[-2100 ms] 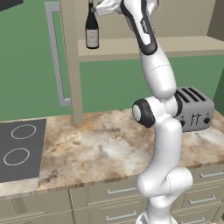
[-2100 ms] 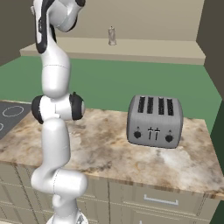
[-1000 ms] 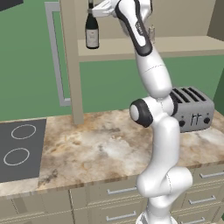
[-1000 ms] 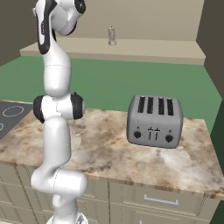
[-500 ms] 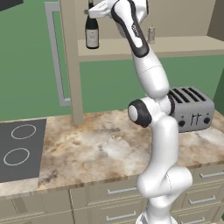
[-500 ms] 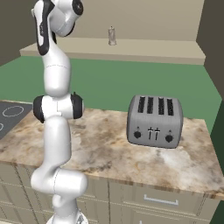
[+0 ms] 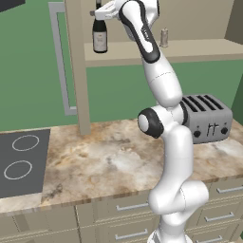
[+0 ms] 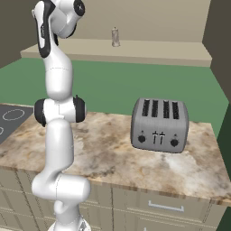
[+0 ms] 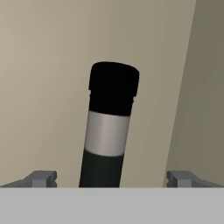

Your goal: Get the candle and the wine from the cabinet and move them to the dining counter.

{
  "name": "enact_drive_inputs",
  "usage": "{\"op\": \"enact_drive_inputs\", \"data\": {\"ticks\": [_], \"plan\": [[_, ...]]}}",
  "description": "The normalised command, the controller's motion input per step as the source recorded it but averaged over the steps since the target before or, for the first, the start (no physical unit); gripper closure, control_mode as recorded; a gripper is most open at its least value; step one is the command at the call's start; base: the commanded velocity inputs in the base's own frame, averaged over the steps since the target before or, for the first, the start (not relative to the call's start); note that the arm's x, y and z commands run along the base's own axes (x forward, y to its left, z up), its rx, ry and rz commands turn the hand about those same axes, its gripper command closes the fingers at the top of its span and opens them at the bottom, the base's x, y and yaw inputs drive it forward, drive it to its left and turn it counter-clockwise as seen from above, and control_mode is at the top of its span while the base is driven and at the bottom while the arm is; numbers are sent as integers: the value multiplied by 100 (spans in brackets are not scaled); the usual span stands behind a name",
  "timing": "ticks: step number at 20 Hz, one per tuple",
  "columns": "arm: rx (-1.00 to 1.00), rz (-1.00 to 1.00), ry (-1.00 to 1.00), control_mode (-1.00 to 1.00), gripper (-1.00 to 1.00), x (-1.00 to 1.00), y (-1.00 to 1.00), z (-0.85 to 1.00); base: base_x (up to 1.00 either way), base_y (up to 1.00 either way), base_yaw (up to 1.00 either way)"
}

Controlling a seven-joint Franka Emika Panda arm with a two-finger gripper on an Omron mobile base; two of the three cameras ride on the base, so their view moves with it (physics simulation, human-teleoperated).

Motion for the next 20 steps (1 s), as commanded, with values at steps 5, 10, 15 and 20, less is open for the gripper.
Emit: {"op": "enact_drive_inputs", "data": {"ticks": [5,10,15,20], "plan": [[0,0,0,-100,-100,0,0,0,0,0,0],[0,0,0,-100,100,0,0,0,0,0,0],[0,0,0,-100,100,0,0,0,0,0,0],[0,0,0,-100,100,0,0,0,0,0,0]]}}
